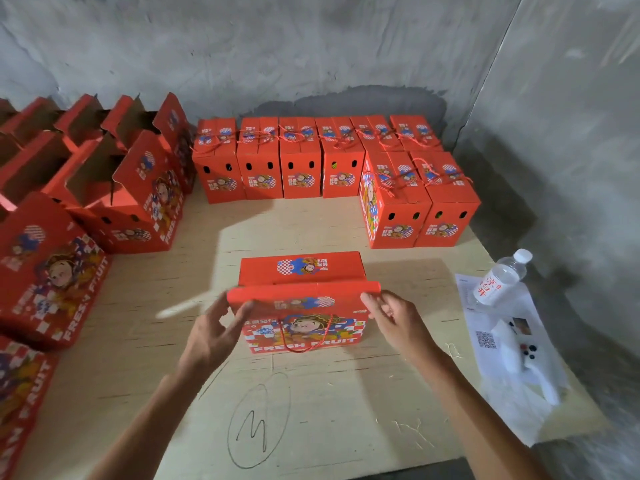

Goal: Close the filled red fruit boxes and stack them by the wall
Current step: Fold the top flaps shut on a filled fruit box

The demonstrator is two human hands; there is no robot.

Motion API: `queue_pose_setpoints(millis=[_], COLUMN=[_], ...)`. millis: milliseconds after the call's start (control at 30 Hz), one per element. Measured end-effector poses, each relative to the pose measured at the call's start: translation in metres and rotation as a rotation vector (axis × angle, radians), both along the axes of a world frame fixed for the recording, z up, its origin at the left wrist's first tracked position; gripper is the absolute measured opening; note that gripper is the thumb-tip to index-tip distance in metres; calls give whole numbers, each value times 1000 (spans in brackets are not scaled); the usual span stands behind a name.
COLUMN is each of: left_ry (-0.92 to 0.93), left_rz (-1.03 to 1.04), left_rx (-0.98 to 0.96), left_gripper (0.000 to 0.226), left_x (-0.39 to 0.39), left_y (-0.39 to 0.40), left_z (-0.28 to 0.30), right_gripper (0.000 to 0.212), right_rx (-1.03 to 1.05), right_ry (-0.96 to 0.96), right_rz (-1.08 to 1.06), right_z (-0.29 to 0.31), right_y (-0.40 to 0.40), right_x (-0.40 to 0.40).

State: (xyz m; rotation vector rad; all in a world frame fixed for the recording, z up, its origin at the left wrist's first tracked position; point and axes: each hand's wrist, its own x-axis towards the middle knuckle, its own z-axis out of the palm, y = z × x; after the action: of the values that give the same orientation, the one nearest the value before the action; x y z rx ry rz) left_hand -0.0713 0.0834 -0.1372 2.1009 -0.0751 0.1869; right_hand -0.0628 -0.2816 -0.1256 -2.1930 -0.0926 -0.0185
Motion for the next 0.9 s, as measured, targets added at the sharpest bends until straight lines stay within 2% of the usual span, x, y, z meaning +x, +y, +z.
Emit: queue_pose_setpoints(millis=[67,133,200,300,367,467,533,733,900], left_ry=[9,14,73,193,112,-64,-132,-311,-353], left_rz=[179,230,240,214,171,140,207,217,240], left_rx=[119,269,389,580,702,545,455,489,544], left_gripper=[68,80,84,60,39,23,17,19,14], left_x=[10,28,49,73,72,59,56,54,55], left_y=[-8,-13,-15,-25,-43,-69,-72,-70,-69], left_z=[9,21,34,41,30,1,-9,-18,-20], right_gripper=[49,41,45,28,19,18,17,21,21], right_rx=[-67,-209,-306,-495,-573,-518,-479,-545,-590], right_ry=[-32,-123,-273,-385,-404,-463,-539,-604,-646], right_rz=[-99,-190,-166,-11,44,-78,-142,-146,-97], right_z=[10,16,21,22,9,-17,-26,-30,-30], right_y=[11,22,32,47,60,74,77,76,74], right_x=[12,28,46,69,74,69,68,70,74])
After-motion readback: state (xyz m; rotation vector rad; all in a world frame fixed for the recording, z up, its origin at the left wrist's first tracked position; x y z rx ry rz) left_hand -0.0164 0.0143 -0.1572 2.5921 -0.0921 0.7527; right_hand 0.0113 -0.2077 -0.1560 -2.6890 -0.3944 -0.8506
